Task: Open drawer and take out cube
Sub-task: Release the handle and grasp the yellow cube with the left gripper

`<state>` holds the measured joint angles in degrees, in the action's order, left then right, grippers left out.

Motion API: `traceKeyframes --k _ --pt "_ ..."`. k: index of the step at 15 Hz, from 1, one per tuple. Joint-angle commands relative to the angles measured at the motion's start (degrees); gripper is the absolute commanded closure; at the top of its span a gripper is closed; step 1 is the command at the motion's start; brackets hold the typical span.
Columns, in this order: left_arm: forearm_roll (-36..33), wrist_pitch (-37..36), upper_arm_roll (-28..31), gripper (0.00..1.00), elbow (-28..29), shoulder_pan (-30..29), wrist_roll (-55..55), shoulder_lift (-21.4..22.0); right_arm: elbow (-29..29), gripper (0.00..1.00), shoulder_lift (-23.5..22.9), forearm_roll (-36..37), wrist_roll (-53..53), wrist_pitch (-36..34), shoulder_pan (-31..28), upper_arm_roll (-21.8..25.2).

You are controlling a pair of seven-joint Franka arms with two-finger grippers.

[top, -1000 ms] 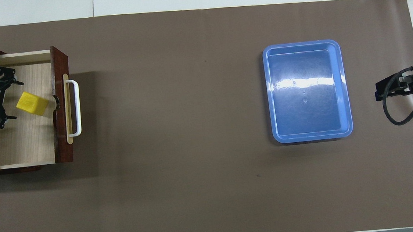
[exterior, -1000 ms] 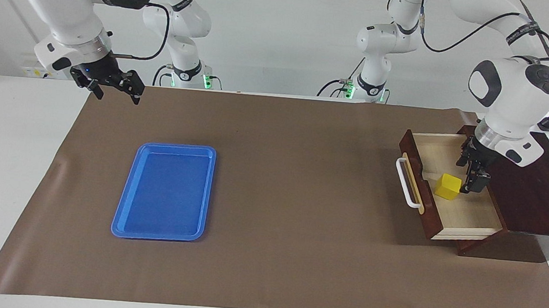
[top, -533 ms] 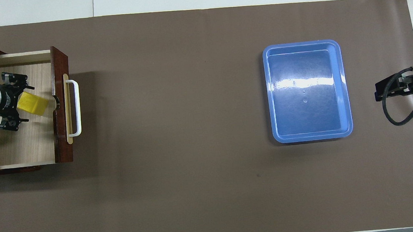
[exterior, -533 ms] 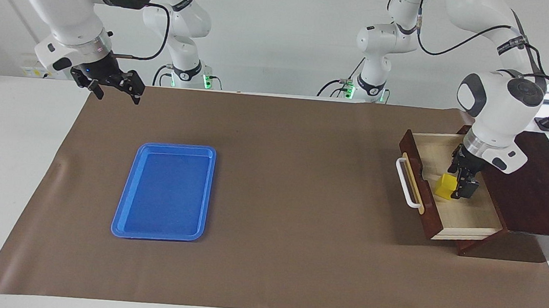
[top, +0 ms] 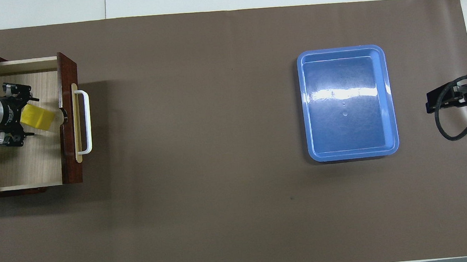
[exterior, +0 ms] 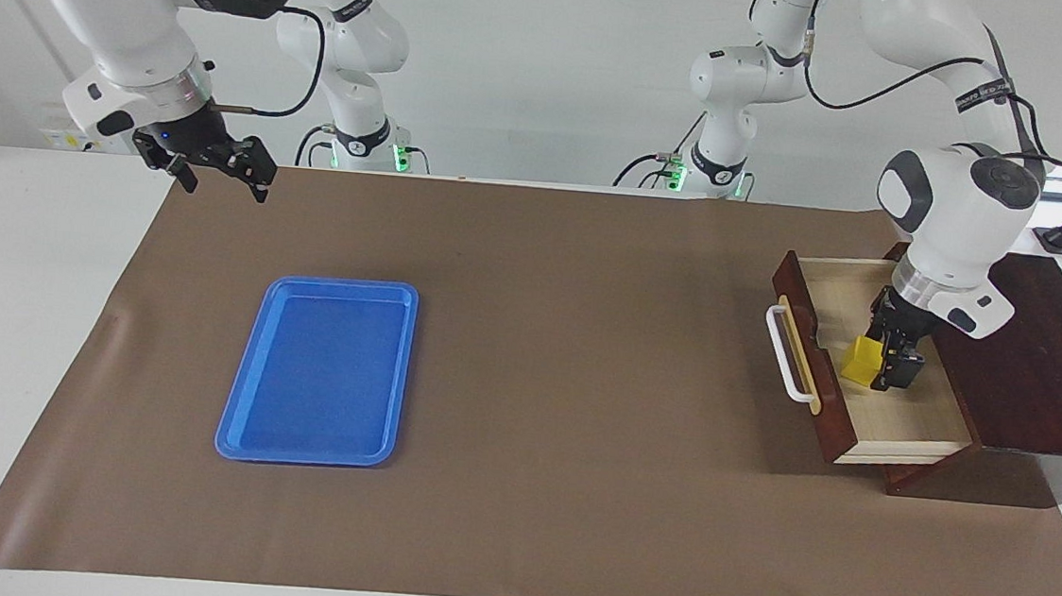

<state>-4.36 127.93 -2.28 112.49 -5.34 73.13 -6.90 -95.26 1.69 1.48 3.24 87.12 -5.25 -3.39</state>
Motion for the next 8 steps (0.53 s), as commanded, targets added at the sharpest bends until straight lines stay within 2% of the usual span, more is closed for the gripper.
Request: traceKeyframes --k 1,4,8 --pt "2.77 0.74 -0.18 1.00 0.20 -0.29 0.61 0.05 -1.95 0.00 1.47 0.02 -0.87 1.82 -0.99 -0.48" --pt "3.13 -4.51 -0.26 1.00 -4.18 0.33 0.69 -1.09 -1.95 0.00 1.47 0.02 -0.87 1.82 -0.99 -0.48" --pt "4.54 -19.70 -0.35 1.00 -18.76 1.56 2.97 -4.70 -1.95 0.00 1.47 0.02 -0.87 1.74 -0.99 -0.48"
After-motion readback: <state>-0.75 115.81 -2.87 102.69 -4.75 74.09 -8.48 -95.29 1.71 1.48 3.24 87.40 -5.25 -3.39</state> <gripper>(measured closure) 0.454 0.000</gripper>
